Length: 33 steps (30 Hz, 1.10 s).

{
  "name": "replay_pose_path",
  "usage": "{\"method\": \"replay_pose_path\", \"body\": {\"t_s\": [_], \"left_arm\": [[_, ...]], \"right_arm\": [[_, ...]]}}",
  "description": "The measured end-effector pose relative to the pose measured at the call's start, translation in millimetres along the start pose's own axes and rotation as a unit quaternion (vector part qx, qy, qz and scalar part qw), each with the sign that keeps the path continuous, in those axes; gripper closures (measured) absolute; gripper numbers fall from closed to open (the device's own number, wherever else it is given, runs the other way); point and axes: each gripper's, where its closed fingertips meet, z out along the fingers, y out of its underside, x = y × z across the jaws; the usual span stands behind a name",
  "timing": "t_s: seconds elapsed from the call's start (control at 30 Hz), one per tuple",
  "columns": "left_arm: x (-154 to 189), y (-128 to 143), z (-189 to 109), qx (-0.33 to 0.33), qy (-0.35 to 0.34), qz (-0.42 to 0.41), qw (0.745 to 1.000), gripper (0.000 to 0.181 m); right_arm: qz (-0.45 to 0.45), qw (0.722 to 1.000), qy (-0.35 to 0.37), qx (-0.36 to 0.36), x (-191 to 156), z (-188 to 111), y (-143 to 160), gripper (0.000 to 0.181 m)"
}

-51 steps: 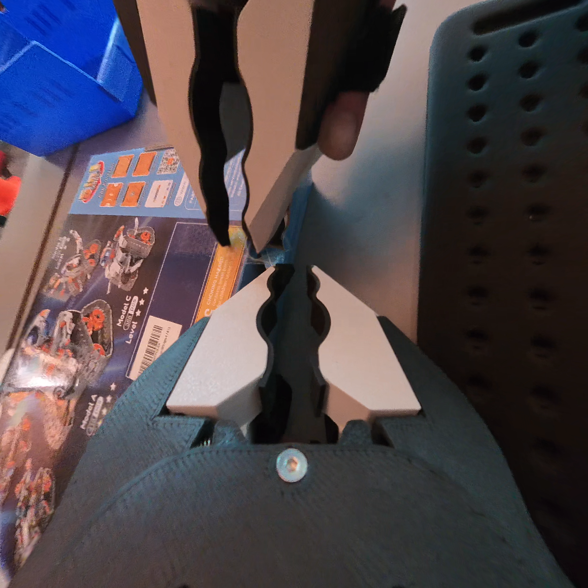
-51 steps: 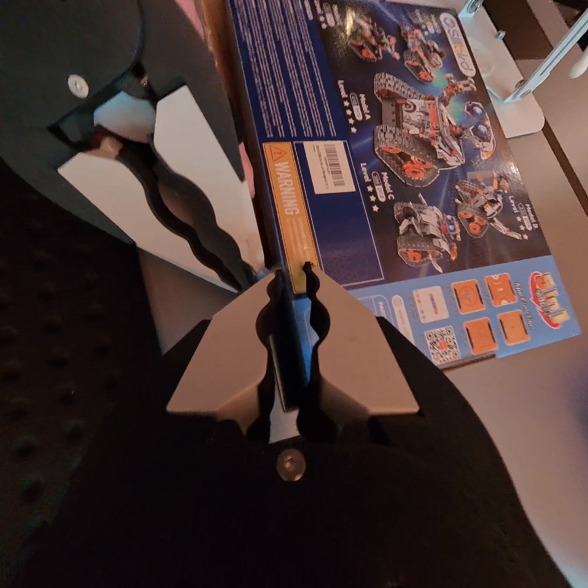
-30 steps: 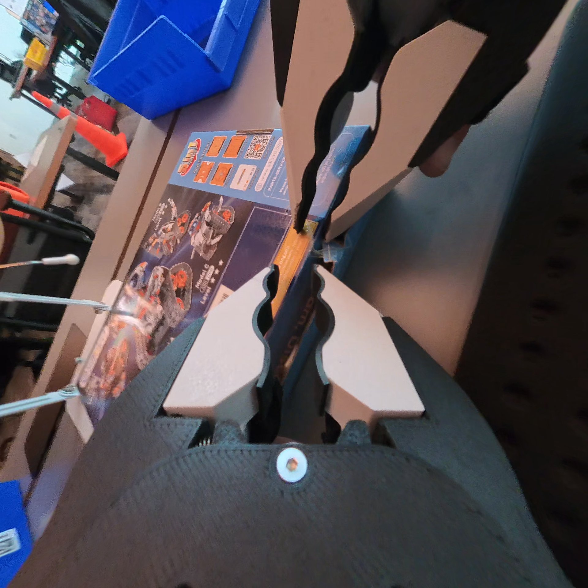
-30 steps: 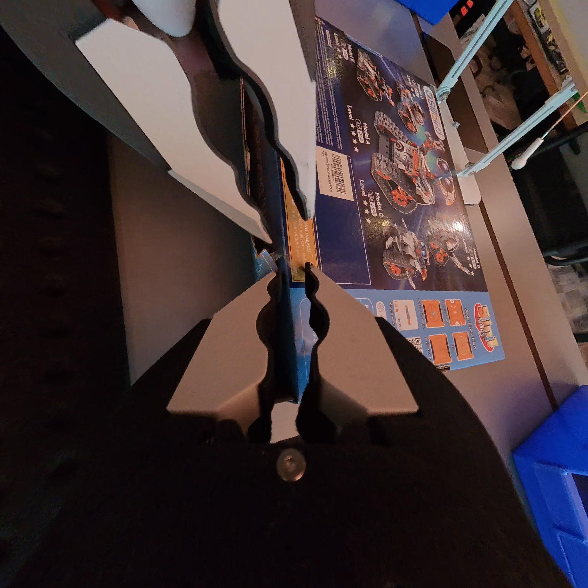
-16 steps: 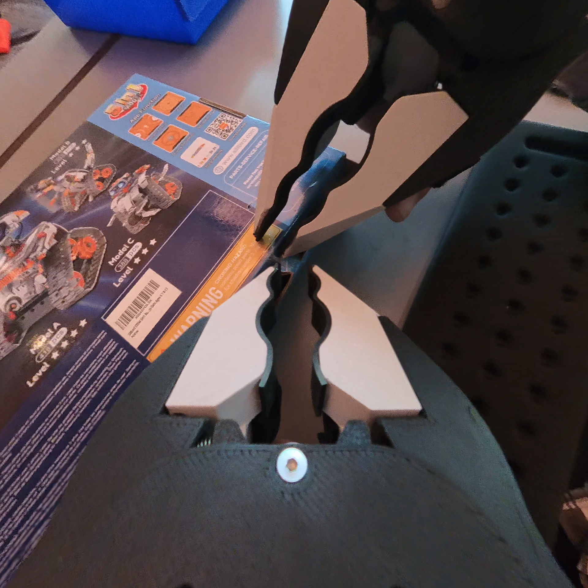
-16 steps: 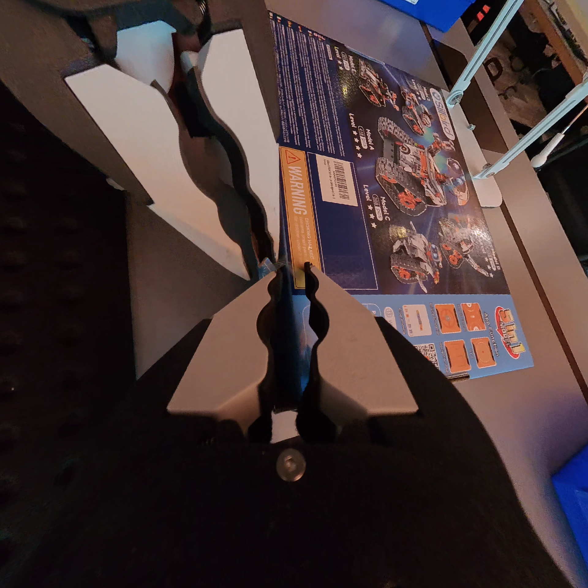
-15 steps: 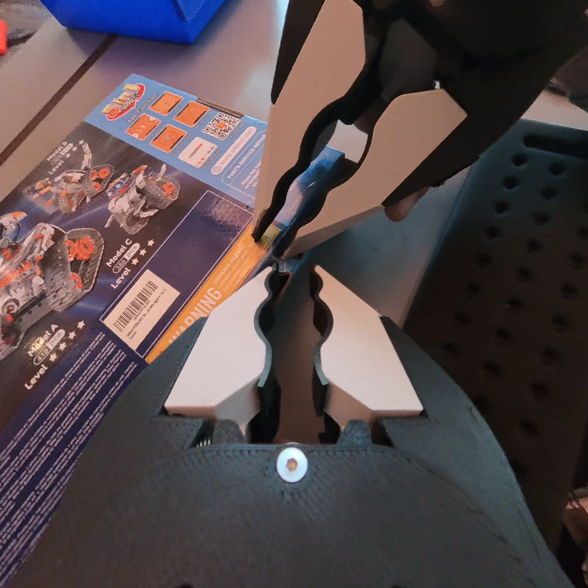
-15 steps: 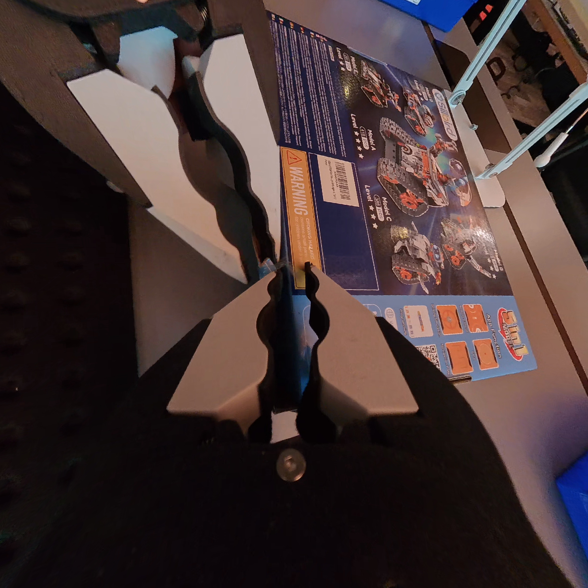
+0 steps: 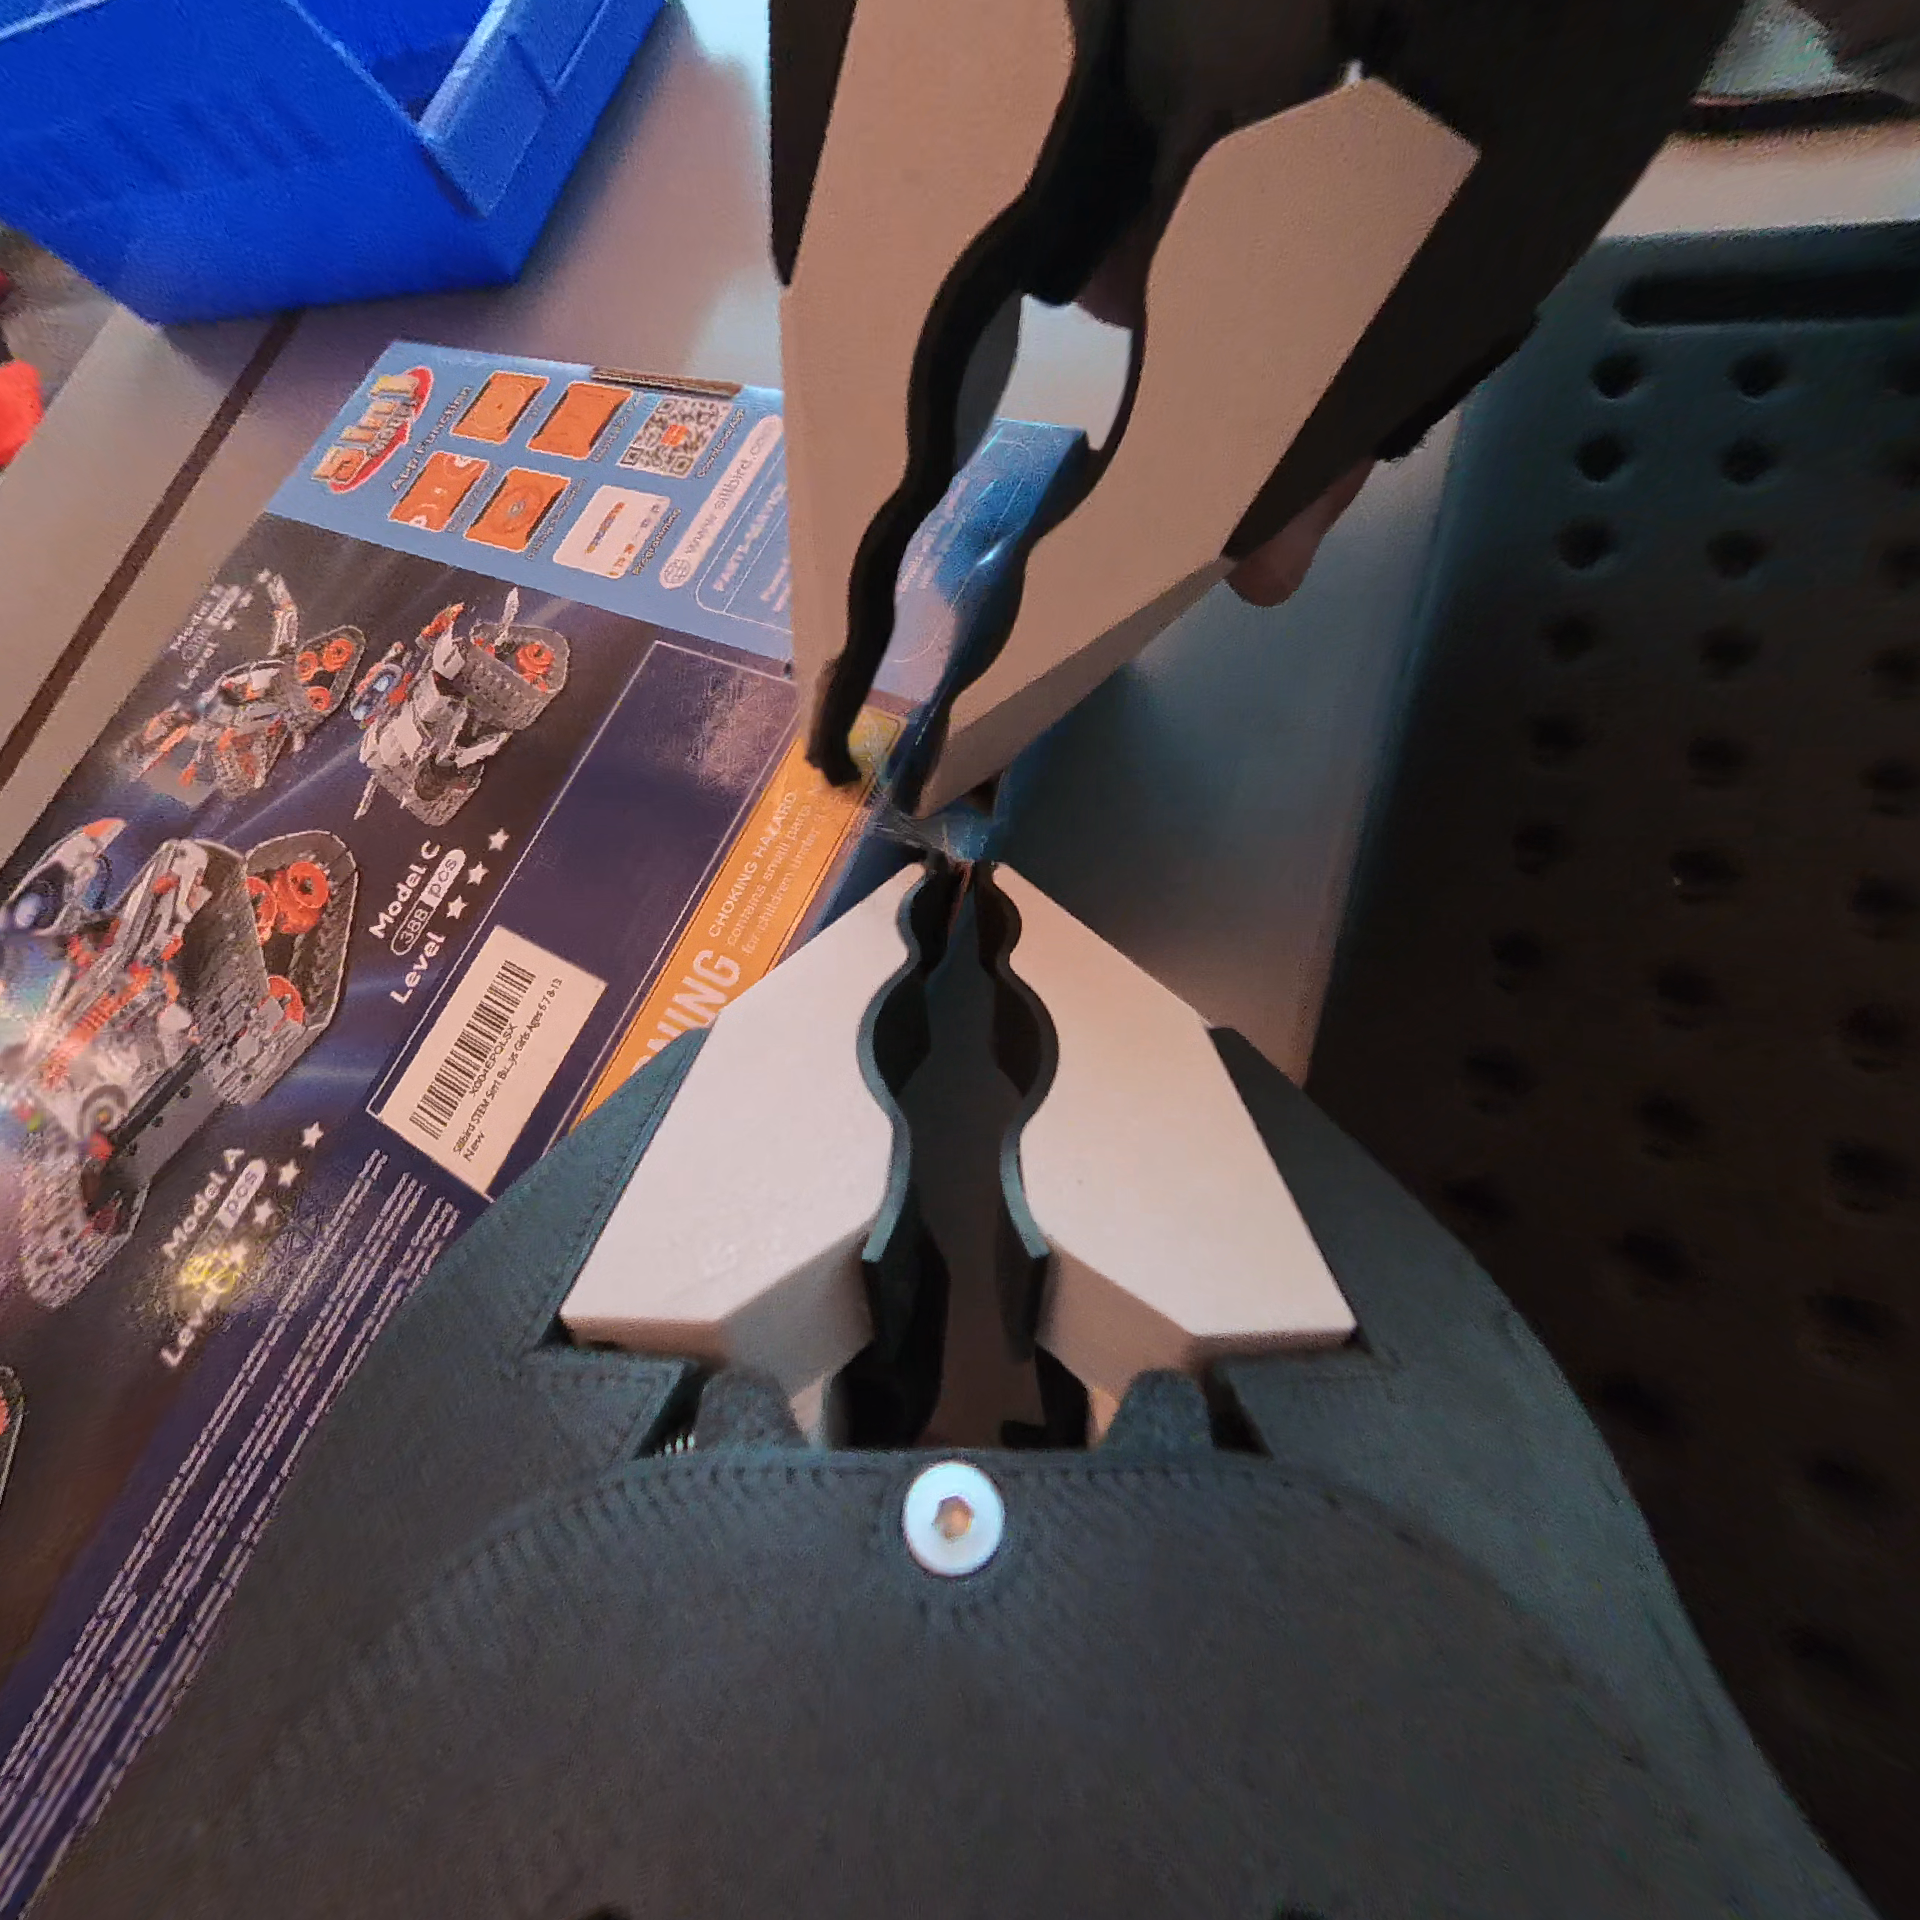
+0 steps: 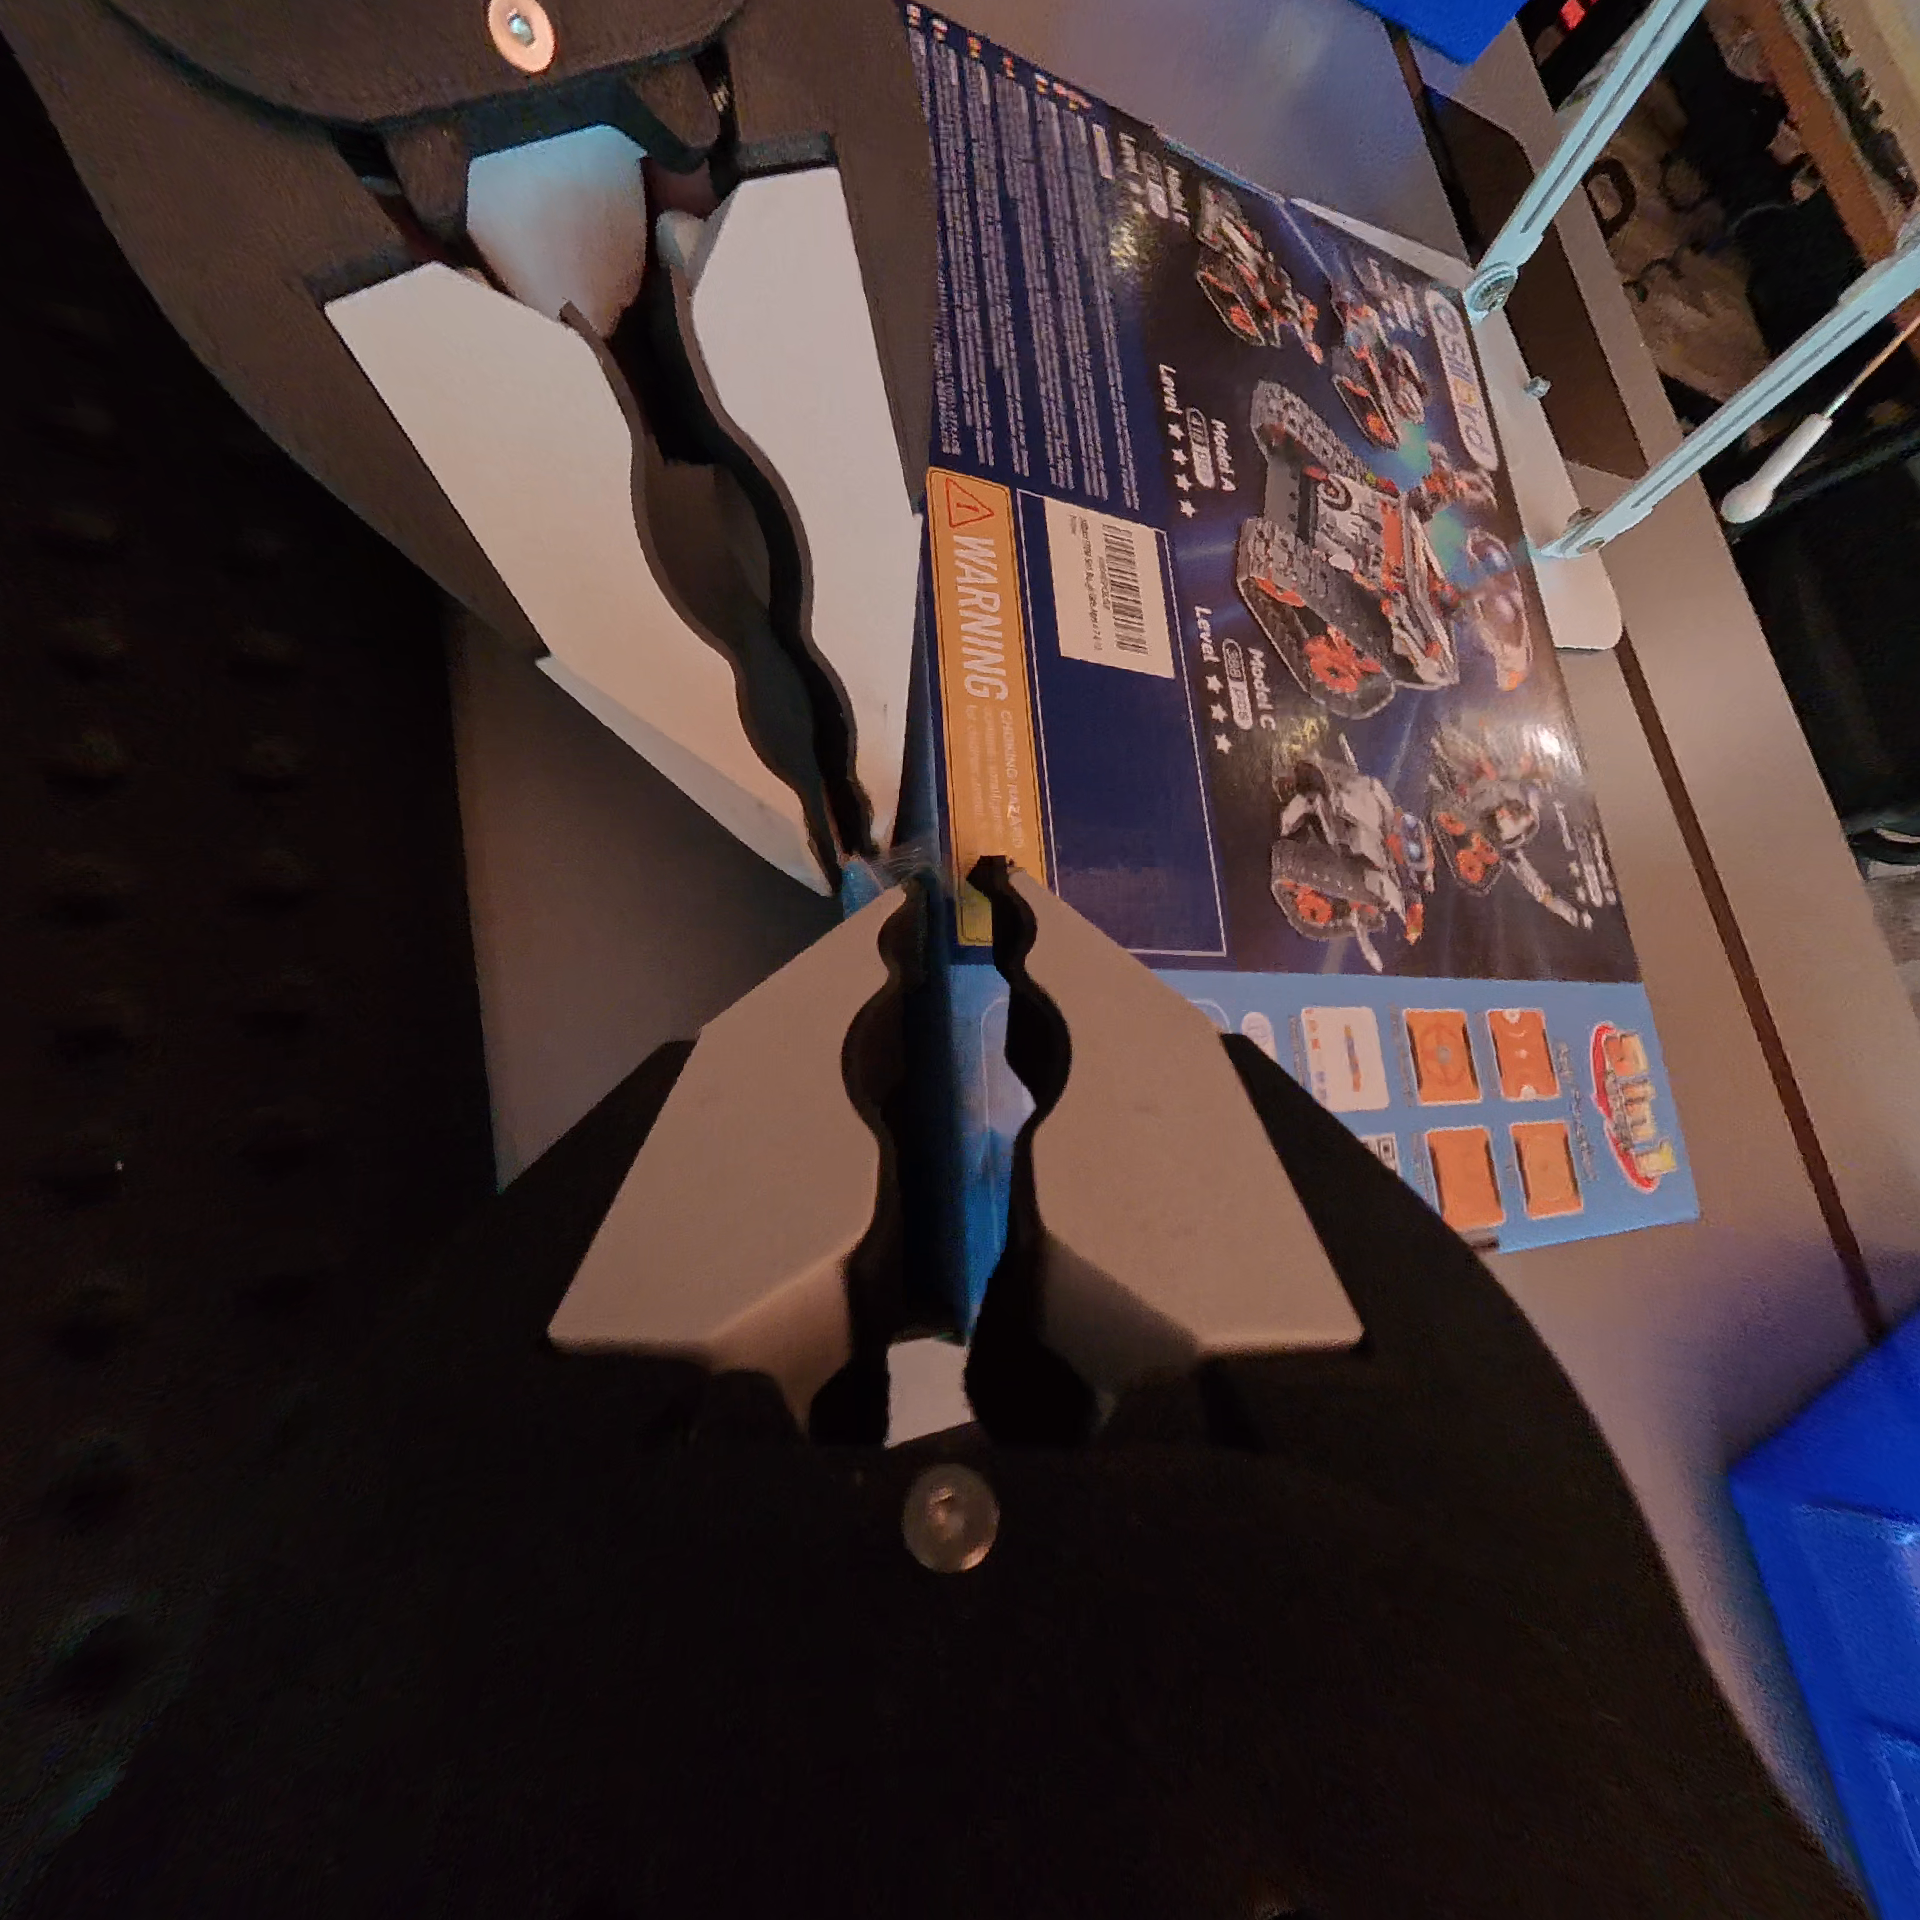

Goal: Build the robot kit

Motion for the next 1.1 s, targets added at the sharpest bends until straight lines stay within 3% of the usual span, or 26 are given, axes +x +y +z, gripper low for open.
{"method": "replay_pose_path", "body": {"t_s": [0.17, 0.33, 0.6, 1.1], "left_arm": [[4.4, 0.5, -1.1, 0.01, 0.009, 0.016, 1.0, 0.178], [6.7, 1.7, -1.7, 0.009, 0.018, 0.044, 0.999, 0.18], [6.8, 1.2, -1.7, 0.015, 0.031, 0.06, 0.998, 0.181], [3.0, 2.3, -2.8, 0.022, 0.029, 0.067, 0.997, 0.181]], "right_arm": [[-0.064, 0.998, 0.023, -0.003, -6.5, -1.8, -0.9, 0.17], [-0.085, 0.996, -0.003, -0.012, -6.4, 1.9, -2.1, 0.167], [-0.028, 0.998, -0.019, 0.047, -4.2, 8.3, -6.2, 0.167], [0.055, 0.996, -0.05, 0.041, -4.4, 12.2, -12.5, 0.171]]}}
